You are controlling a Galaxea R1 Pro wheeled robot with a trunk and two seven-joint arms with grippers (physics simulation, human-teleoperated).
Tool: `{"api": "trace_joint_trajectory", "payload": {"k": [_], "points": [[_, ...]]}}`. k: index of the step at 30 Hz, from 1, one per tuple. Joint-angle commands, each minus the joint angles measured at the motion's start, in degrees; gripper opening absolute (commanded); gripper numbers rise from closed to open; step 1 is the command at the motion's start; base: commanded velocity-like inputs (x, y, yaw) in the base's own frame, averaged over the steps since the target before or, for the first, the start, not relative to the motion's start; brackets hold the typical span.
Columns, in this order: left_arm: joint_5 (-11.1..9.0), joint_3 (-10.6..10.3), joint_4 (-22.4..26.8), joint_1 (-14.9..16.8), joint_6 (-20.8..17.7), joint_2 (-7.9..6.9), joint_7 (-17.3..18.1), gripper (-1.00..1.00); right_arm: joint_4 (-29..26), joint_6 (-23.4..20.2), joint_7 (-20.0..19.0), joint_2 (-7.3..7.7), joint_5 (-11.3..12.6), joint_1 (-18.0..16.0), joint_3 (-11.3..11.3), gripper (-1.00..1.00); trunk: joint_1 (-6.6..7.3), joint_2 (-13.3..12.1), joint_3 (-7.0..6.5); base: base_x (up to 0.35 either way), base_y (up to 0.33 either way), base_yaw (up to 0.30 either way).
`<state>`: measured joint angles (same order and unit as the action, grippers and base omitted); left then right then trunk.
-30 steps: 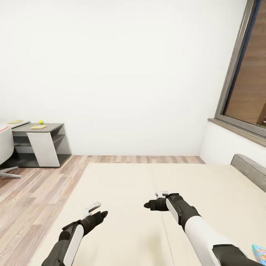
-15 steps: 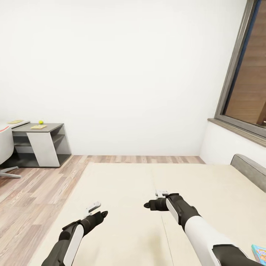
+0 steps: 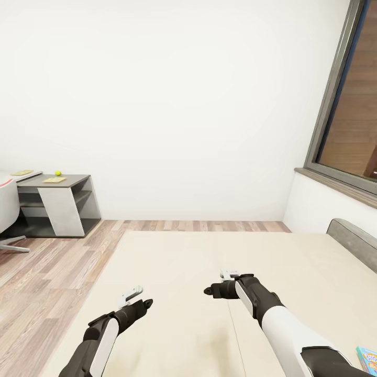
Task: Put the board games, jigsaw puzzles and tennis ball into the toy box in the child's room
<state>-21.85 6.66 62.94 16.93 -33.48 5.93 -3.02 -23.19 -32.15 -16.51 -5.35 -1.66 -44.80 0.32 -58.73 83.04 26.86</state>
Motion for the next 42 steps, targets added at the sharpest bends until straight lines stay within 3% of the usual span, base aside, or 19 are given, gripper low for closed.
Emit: {"api": "trace_joint_trajectory", "payload": {"k": [1,10,31,42], "points": [[-0.59,0.13,0.08,0.03,-0.34,0.05,-0.32,1.00,-0.10,-0.28,-0.19,0.00,-0.19,-0.02,0.03,1.00,0.00,0.04,0.07,0.000,-0.005,0.000],[-0.57,0.11,0.08,0.03,-0.35,0.05,-0.32,1.00,-0.10,-0.28,-0.19,-0.01,-0.19,-0.02,0.03,1.00,0.00,0.04,0.07,0.000,-0.069,0.000],[-0.56,0.14,0.08,0.03,-0.36,0.05,-0.32,1.00,-0.10,-0.28,-0.19,0.14,-0.16,-0.02,0.03,1.00,0.00,0.04,0.07,0.000,-0.205,0.000],[-0.56,0.18,0.08,0.03,-0.35,0.05,-0.32,1.00,-0.10,-0.35,-0.32,1.09,-0.14,-0.02,0.03,1.00,0.00,0.04,0.07,0.000,-0.057,0.000]]}}
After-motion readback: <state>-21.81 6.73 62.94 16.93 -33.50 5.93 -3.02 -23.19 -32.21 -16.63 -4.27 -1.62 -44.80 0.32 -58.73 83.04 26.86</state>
